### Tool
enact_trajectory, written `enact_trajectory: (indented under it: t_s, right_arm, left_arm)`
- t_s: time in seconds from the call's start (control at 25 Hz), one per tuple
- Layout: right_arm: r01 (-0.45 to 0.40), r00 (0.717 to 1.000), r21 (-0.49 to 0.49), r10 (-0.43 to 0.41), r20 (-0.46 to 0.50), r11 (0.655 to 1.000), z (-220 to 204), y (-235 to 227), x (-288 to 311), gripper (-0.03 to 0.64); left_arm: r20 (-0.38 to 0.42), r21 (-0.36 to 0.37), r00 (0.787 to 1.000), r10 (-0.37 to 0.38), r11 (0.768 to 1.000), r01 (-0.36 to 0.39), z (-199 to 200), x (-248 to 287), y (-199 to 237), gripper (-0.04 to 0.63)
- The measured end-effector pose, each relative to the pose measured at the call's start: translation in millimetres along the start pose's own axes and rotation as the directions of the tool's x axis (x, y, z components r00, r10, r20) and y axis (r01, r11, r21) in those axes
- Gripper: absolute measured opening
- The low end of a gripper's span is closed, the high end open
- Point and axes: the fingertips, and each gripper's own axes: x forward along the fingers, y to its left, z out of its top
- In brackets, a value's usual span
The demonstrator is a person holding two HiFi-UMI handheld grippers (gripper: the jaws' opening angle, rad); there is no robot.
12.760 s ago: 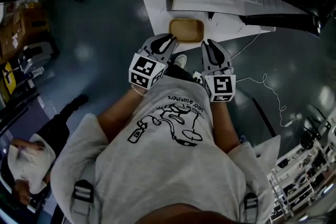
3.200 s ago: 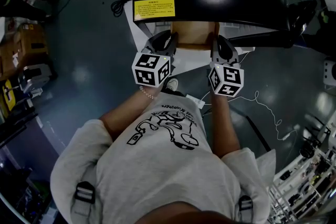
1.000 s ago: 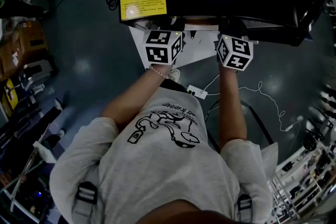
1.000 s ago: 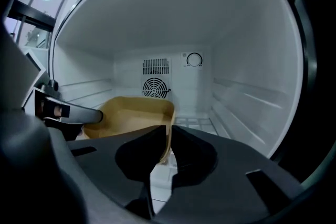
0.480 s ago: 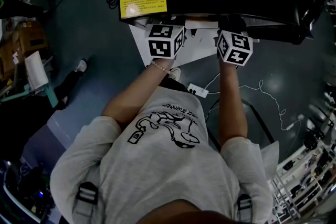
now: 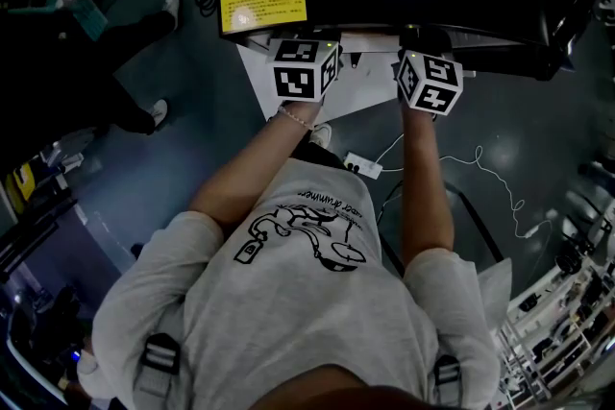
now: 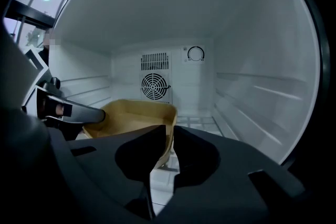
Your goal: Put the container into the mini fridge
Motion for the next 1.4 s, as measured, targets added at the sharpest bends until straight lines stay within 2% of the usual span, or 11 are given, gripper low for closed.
enact_trajectory:
  t_s: [0.48,1.4]
  right_arm:
    - [-0.001,1.000,0.017,0.001,0.011,1.000,2,-3,5,0.061]
    - [-0.030,0.999,0.061,0.029,0.030,0.998,7,-4,10,0.140]
  left_arm:
    - [-0.004,-0.002,1.000,-0.007,1.000,0.007,3,8,0,0.132]
    - [0.033,0.002,0.999,-0.011,1.000,0.011,14,6,-1,0.206]
